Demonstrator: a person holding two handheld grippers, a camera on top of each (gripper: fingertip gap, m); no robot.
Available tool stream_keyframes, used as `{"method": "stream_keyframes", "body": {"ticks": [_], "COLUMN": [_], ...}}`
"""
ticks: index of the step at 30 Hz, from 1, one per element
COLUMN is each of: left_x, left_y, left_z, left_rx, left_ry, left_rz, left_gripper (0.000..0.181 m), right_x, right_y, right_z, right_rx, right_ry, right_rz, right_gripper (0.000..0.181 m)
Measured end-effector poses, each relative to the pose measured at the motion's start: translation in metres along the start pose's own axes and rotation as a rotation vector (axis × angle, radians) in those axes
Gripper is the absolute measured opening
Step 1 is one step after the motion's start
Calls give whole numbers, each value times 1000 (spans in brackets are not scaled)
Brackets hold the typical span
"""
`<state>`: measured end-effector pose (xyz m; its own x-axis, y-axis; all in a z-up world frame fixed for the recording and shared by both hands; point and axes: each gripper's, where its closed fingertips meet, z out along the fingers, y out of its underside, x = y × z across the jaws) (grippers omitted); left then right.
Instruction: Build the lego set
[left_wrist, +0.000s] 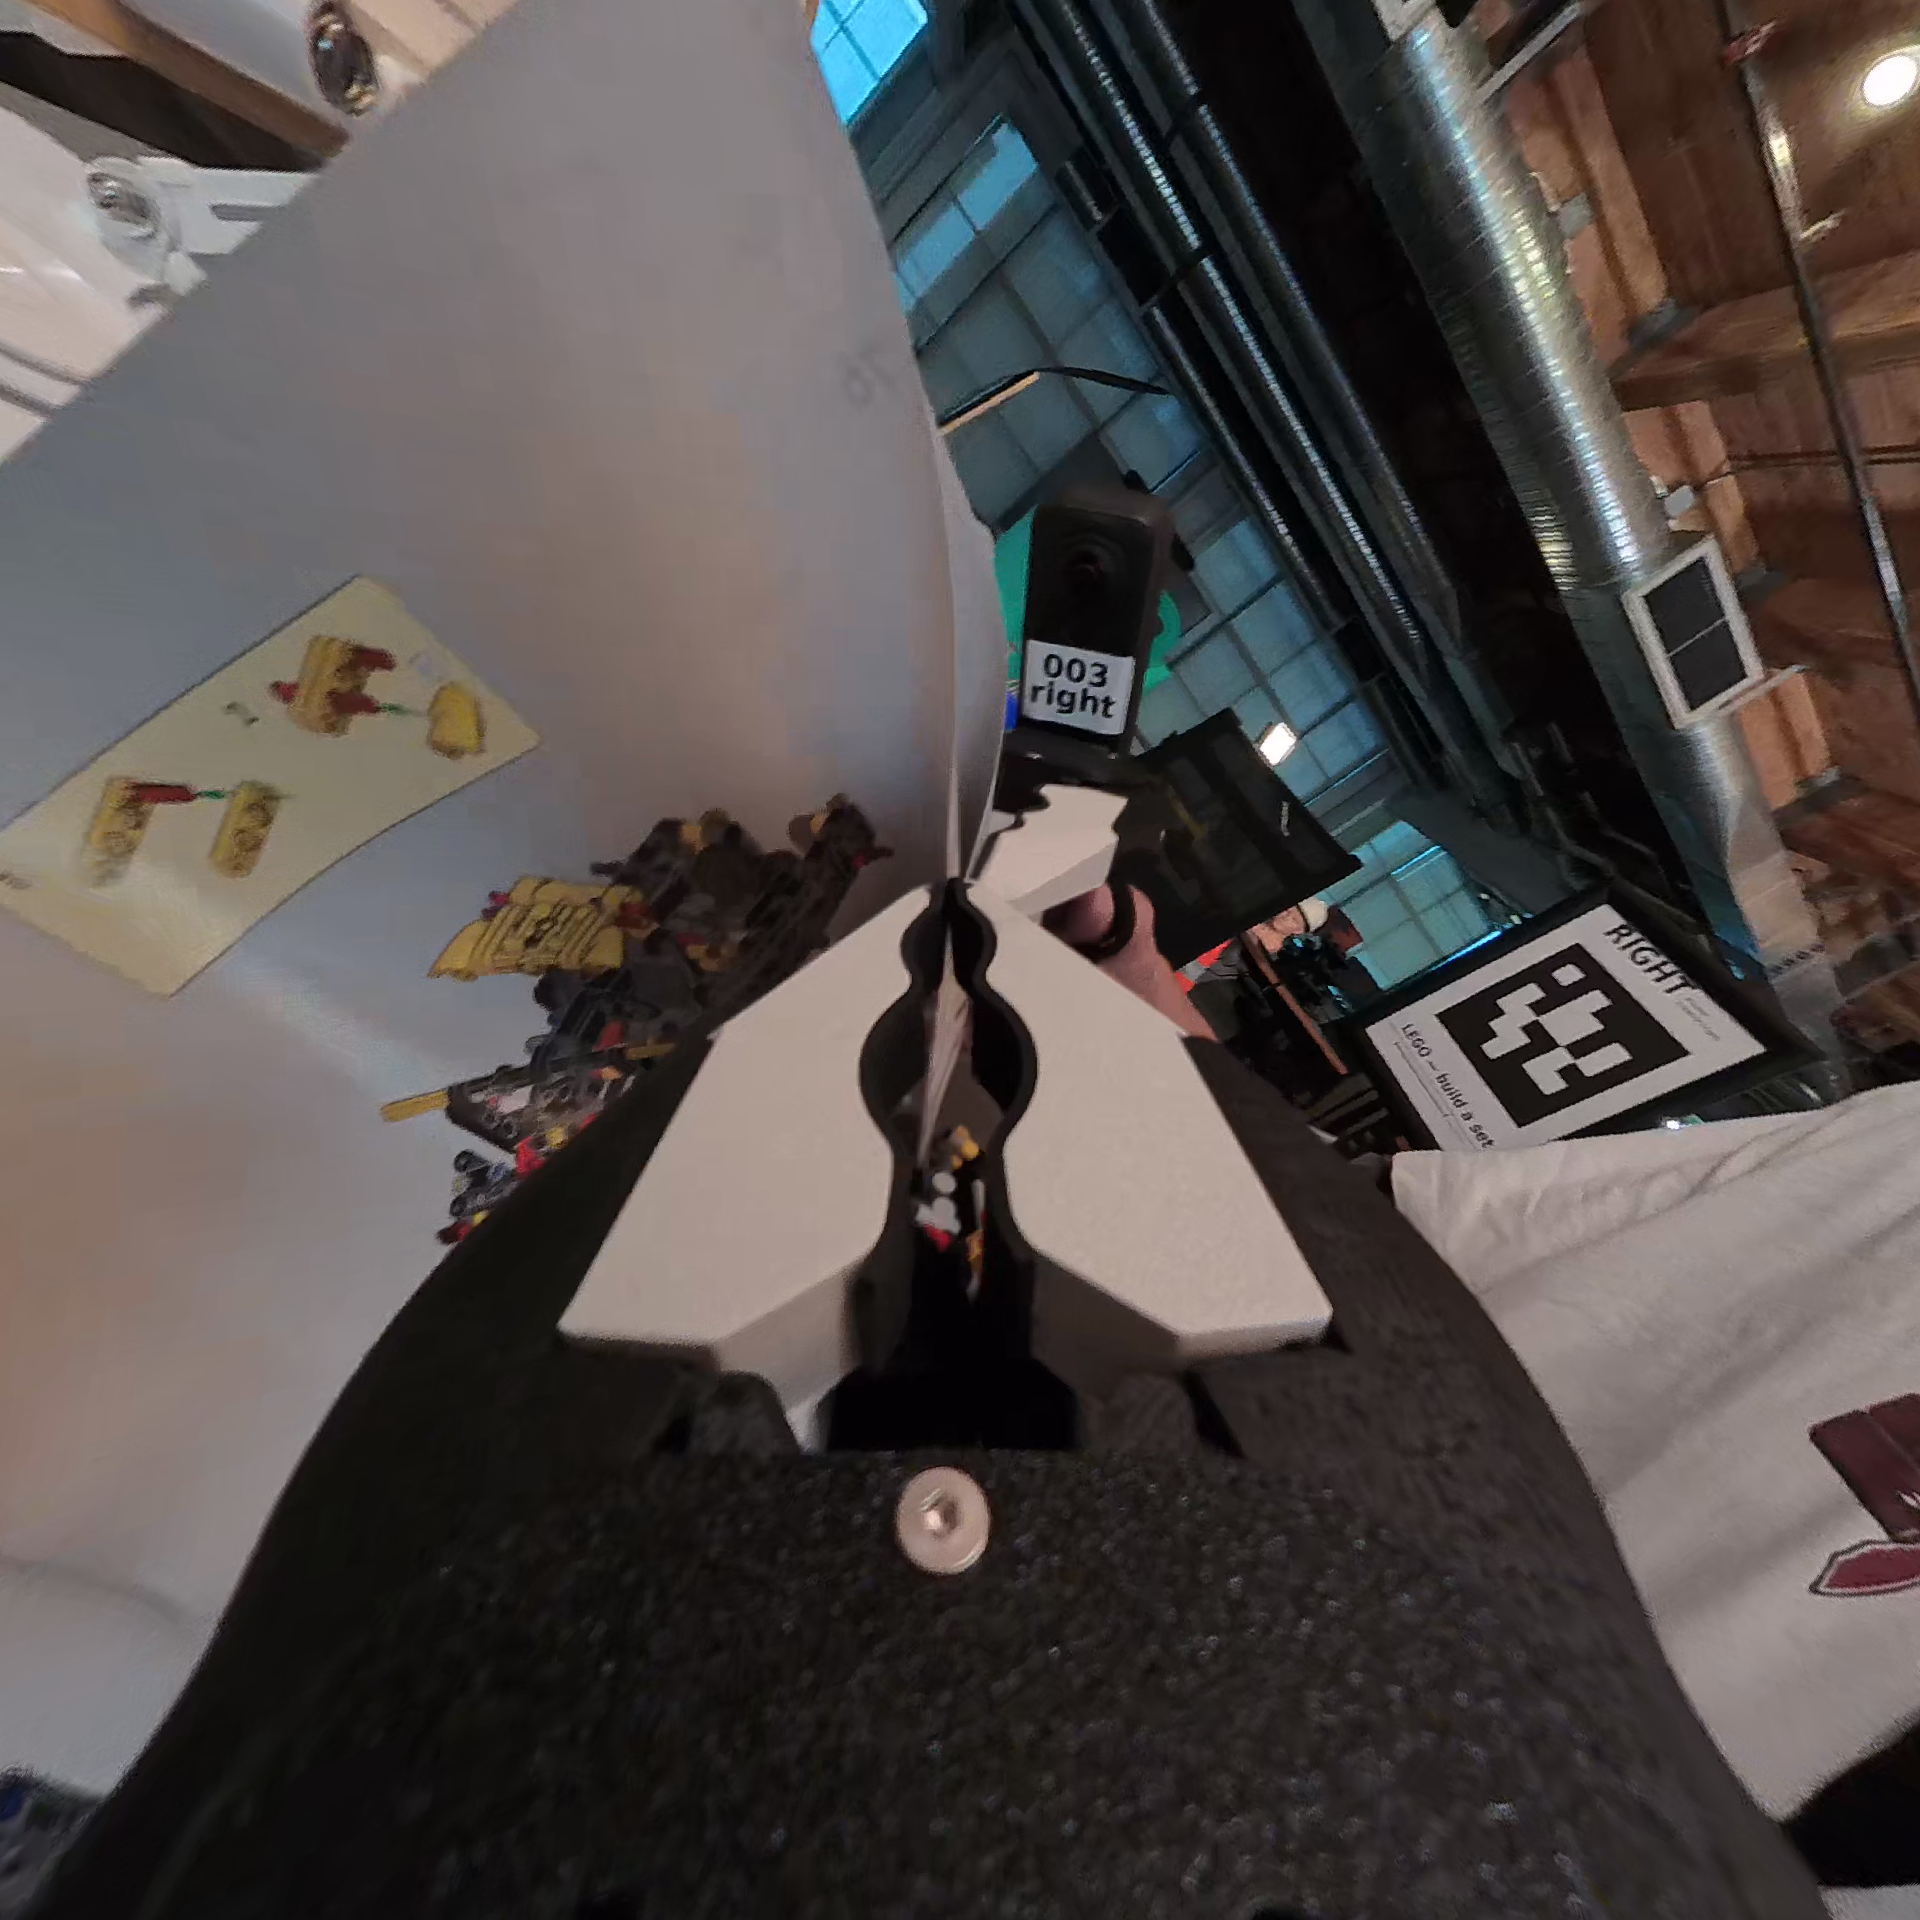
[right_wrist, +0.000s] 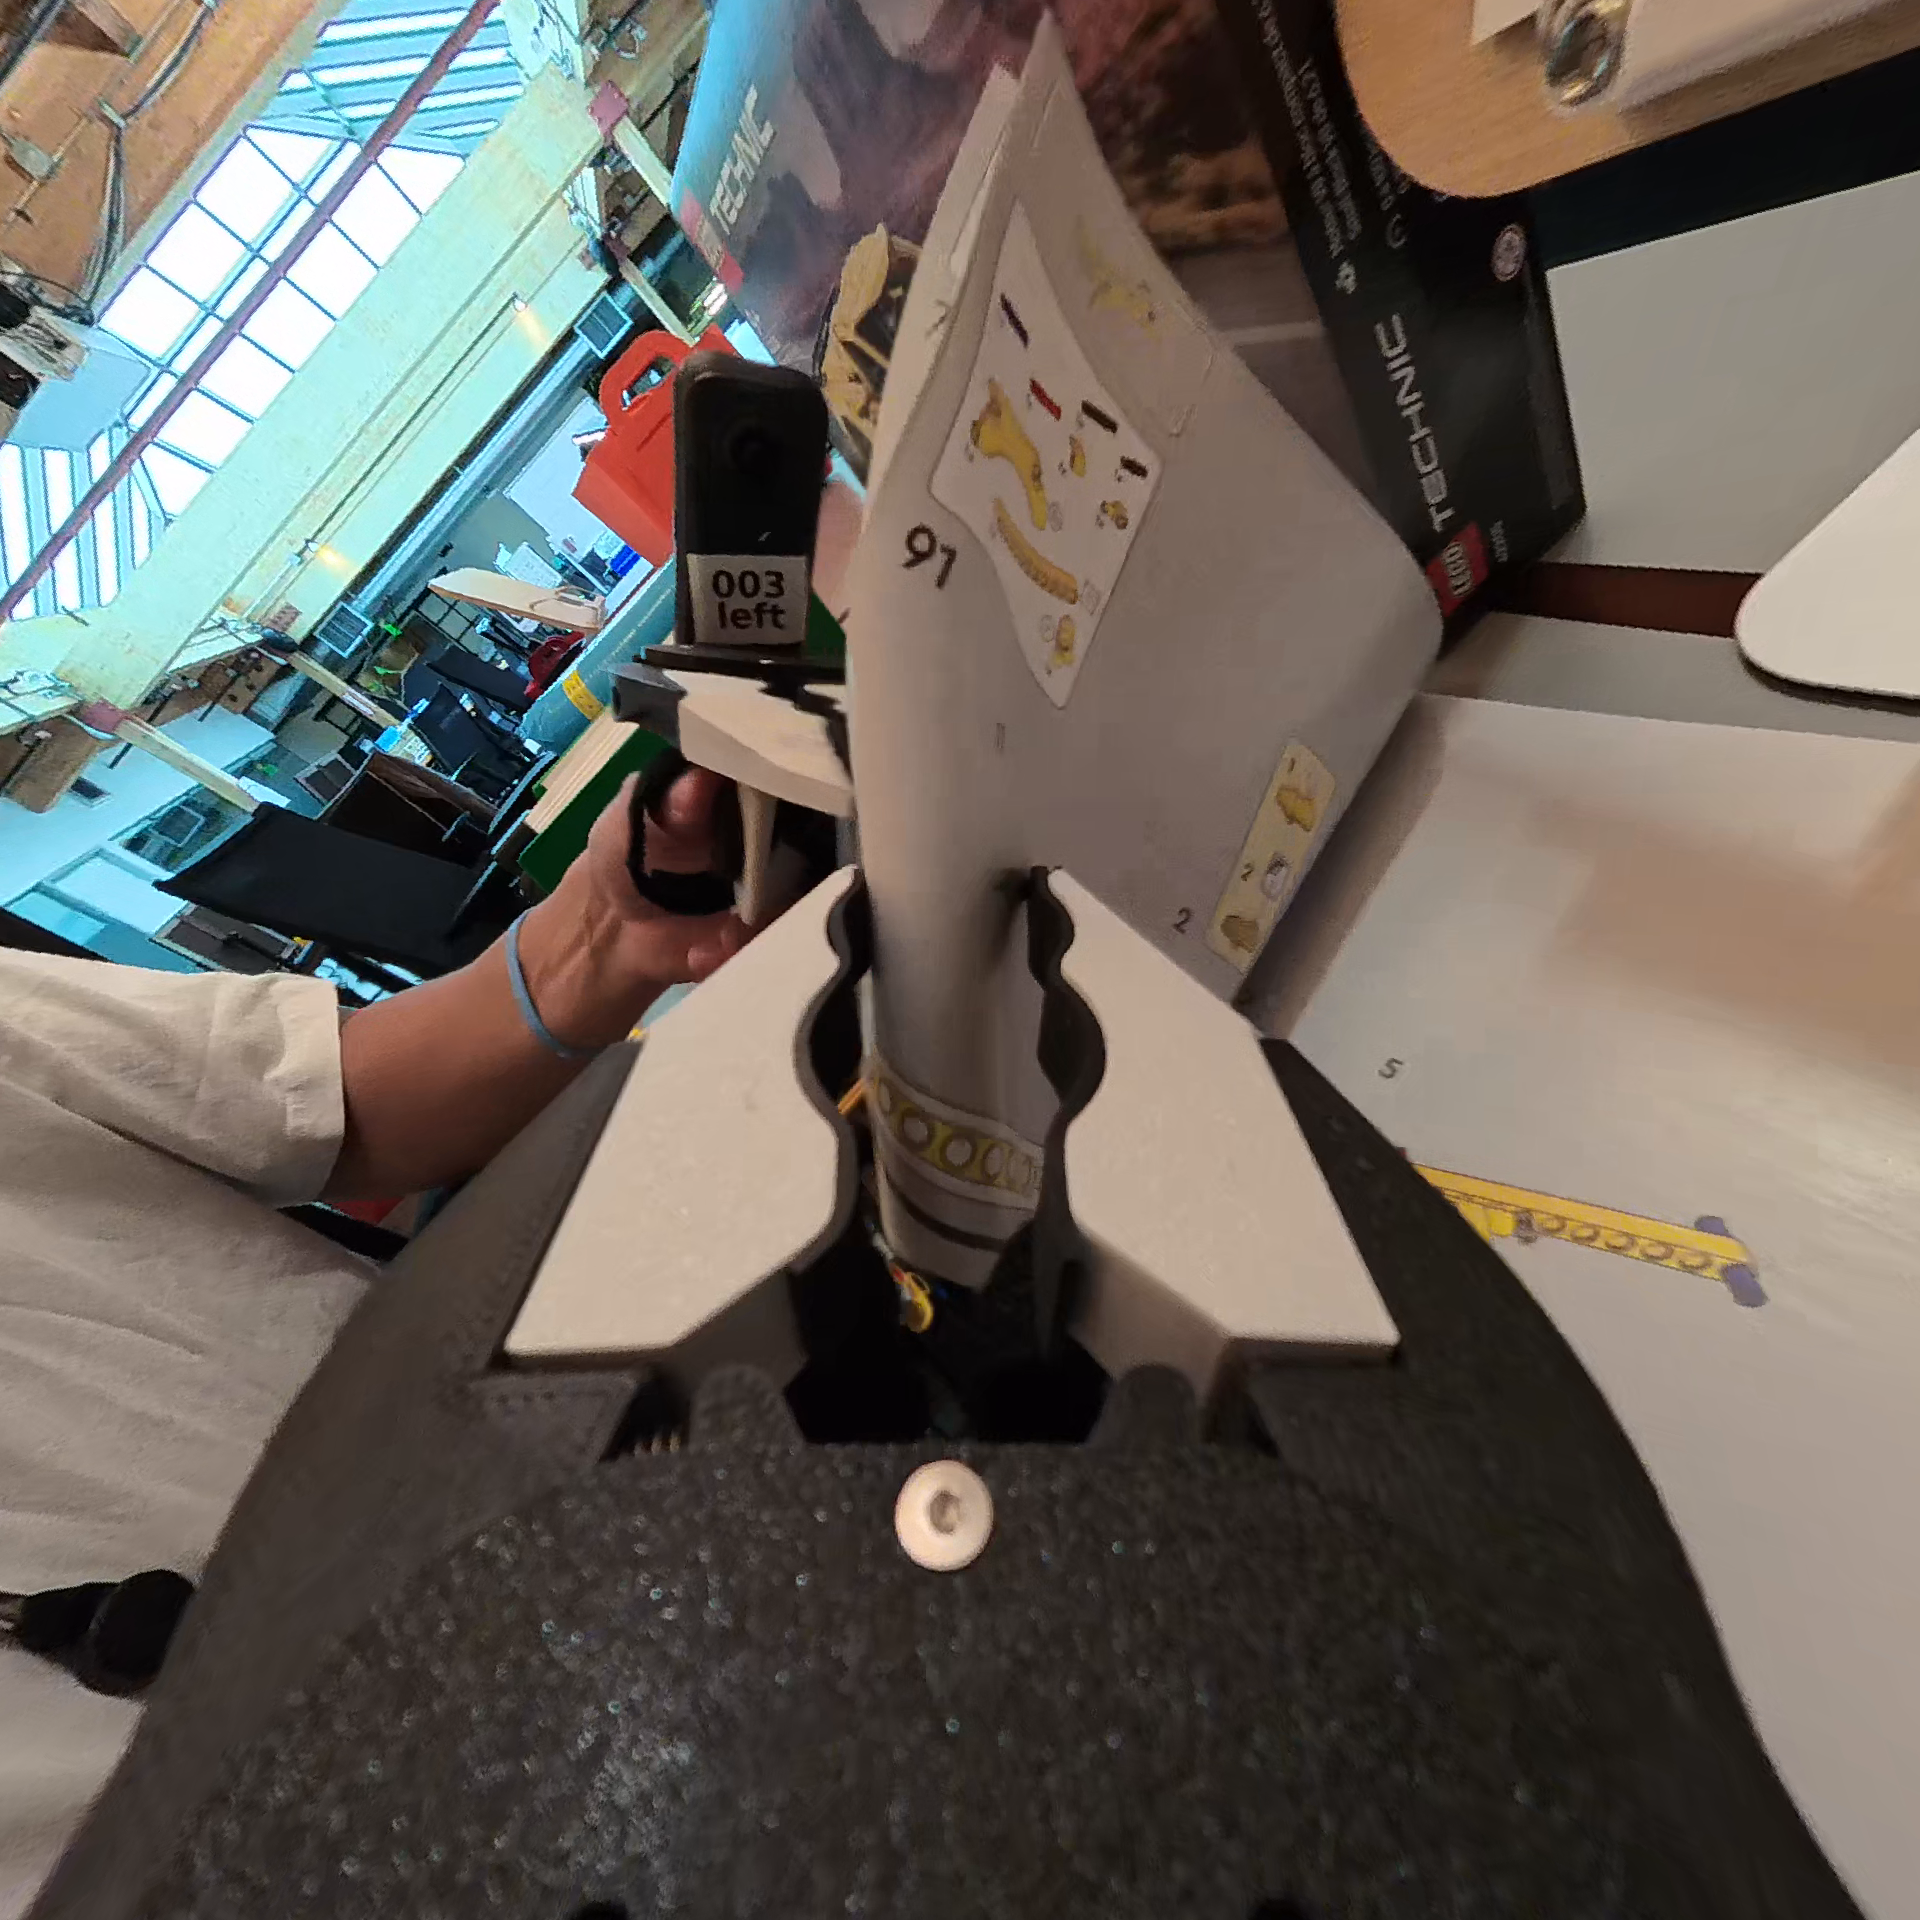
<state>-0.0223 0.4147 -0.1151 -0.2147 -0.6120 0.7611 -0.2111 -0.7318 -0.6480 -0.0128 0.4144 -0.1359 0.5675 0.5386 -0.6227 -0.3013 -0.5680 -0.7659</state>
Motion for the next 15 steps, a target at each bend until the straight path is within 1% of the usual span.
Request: {"method": "stream_keyframes", "body": {"ticks": [2,4,5,6,8,11,12,13,15], "left_x": [-7,-13,-15,-17,-21,-26,-27,-28,-35], "left_y": [0,1,3,6,14,21,23,25,27], "left_z": [-5,-14,-23,-35,-72,-142,-165,-185,-221], "left_rx": [1,-19,-38,-65,-110,-147,-153,-169,-188], "left_ry": [-48,-89,-114,-147,-228,-367,-405,-434,-513], "left_rz": [3,-18,-28,-30,-20,-42,-60,-82,-116], "left_gripper": [0,0,0,0,0,0,0,0,0], "right_x": [3,12,20,33,58,80,79,74,64], "right_y": [-1,-2,-3,-2,-2,-13,-19,-22,-14], "right_z": [-4,-11,-18,-27,-55,-102,-108,-106,-79], "right_rx": [7,8,0,-13,-63,-111,-114,-118,-174], "right_ry": [13,62,119,208,430,746,794,794,699], "right_rz": [2,-6,-22,-51,-148,-326,-372,-399,-404], "right_gripper": [30,33,33,34,39,42,41,39,33]}}
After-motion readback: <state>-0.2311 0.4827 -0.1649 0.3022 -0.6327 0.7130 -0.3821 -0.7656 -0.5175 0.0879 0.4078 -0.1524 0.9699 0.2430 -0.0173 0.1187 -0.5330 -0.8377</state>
